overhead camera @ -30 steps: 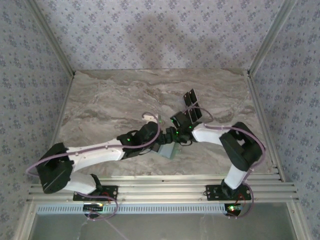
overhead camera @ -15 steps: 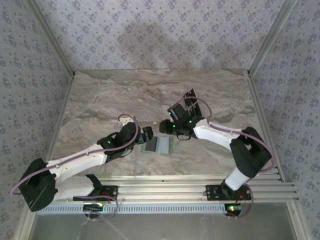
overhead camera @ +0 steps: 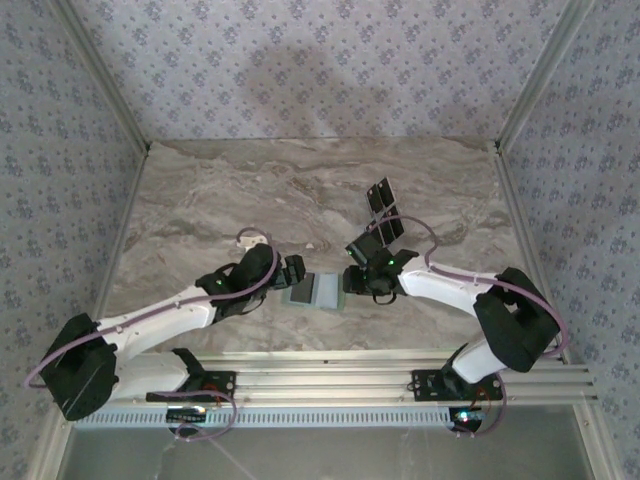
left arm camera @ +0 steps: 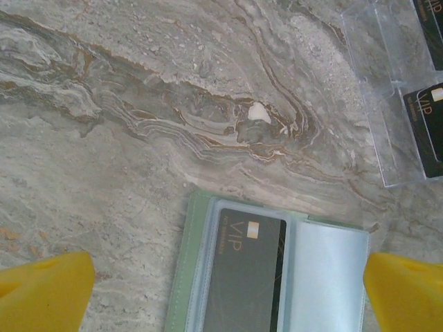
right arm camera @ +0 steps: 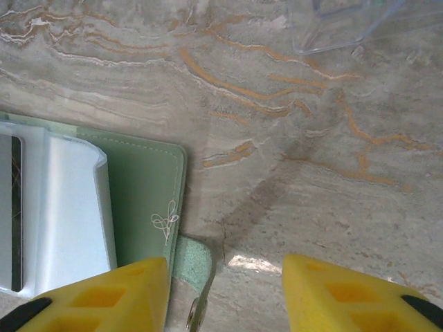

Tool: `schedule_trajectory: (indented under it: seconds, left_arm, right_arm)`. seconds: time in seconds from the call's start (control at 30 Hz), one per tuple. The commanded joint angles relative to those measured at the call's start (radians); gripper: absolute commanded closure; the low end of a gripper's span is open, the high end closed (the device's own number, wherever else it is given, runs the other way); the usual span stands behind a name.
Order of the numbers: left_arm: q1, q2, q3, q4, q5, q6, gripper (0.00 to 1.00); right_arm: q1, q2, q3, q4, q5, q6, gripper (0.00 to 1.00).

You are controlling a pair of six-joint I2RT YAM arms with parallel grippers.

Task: Put the credit cards into the card holder
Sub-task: Move the card holder to the center of the table, then close the card holder at the center of the table.

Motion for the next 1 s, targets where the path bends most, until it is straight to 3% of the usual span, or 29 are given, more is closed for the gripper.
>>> schedule_trajectory:
  seconds: [0.0,0.17,0.27,0.97]
  left_arm:
    - [0.007,0.013,0.0,0.008,0.014,0.021,0.0]
    - [0.009,0.042,0.004,0.019,0.02,0.029,0.0]
    - [0.011,0.067,0.004,0.04,0.044,0.043,0.0]
    - [0.014,0.254,0.003,0.148,0.106,0.075,0.0]
  right_arm:
    - [0.0,-0.003,-0.001,-0.006,0.021,0.009,0.58]
    - [-0.008,0.022,0.002,0.012,0.0,0.001,0.88]
    - [-0.012,0.03,-0.006,0.025,-0.012,-0.003,0.96]
    - [-0.028,0.062,-0.018,0.075,-0.057,-0.004,1.0]
